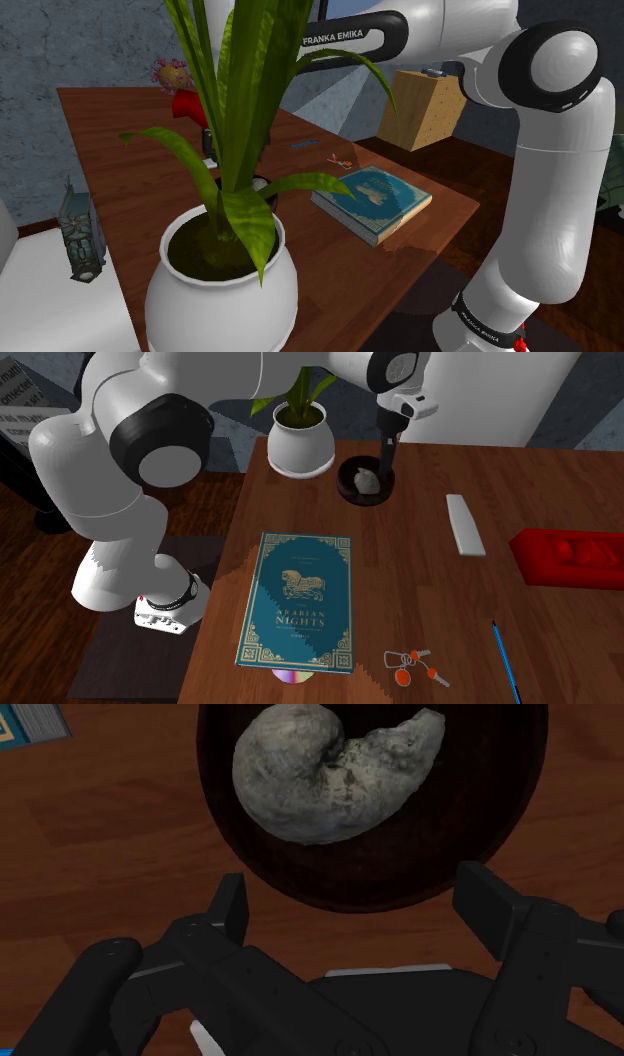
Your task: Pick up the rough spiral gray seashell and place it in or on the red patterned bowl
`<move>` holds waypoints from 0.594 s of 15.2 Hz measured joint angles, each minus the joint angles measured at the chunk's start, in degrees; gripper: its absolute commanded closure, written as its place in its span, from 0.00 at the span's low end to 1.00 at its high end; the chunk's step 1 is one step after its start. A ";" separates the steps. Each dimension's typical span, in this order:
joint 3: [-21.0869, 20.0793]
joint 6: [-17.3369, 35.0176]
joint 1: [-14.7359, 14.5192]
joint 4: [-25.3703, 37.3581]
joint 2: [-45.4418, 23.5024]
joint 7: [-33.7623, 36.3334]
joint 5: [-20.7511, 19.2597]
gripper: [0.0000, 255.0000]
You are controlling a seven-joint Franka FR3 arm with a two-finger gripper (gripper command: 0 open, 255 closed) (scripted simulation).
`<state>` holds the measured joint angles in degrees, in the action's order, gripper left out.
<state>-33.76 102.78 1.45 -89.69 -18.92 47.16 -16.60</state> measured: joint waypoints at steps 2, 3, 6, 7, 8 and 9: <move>-0.22 -3.30 -0.60 3.39 -0.03 -0.16 0.13 0.00; -0.23 -4.29 -0.68 4.46 -0.09 -0.38 0.14 0.00; -0.28 -5.01 -0.79 5.08 -0.05 -0.40 0.20 0.00; -0.28 -5.06 -0.80 5.13 -0.05 -0.40 0.20 0.00; -0.28 -5.09 -0.80 5.15 -0.06 -0.40 0.20 0.00; -0.28 -5.10 -0.81 5.17 -0.06 -0.40 0.20 0.00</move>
